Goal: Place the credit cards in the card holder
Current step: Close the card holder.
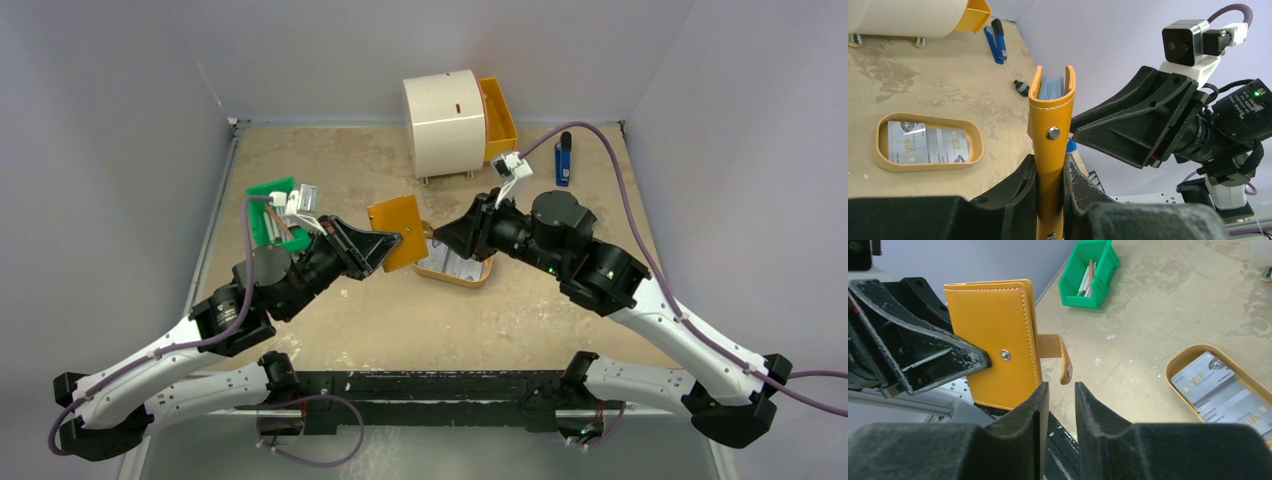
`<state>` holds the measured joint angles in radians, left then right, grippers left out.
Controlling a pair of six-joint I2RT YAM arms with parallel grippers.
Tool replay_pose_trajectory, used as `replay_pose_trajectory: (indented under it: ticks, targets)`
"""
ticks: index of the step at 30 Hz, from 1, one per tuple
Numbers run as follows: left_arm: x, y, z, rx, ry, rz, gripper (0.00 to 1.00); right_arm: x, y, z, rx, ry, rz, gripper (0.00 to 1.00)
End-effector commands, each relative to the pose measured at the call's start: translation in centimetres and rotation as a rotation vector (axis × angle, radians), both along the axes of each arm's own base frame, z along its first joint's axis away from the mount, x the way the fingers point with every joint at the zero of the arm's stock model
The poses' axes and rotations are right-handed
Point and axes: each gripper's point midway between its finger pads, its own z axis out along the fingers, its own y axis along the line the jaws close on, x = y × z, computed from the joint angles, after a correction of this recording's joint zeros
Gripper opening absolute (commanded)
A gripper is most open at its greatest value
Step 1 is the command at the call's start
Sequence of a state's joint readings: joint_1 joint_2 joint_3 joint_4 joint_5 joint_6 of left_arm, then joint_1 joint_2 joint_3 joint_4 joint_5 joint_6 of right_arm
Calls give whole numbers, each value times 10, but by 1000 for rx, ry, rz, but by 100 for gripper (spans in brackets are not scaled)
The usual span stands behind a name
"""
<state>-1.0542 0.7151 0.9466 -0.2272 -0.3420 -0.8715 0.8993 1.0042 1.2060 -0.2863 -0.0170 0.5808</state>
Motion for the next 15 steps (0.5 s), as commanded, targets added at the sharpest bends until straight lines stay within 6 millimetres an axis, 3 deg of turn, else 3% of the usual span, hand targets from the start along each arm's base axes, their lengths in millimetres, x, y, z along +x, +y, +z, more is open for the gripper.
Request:
replay_pose_trajectory:
  ticks: [1, 5, 10, 15]
  targets:
    - [-5, 6, 39, -91, -60, -11, 0, -2, -5, 32, 81, -74, -11, 25]
    - [-5, 7, 39, -92, -60, -10, 0, 1, -5, 33, 79, -75, -22, 24]
    - [-6, 7, 40, -97, -59, -14, 0, -1, 2, 31, 82, -67, 6, 35]
    - [-7, 5, 40, -99, -58, -20, 0, -1, 4, 30, 84, -59, 12, 30]
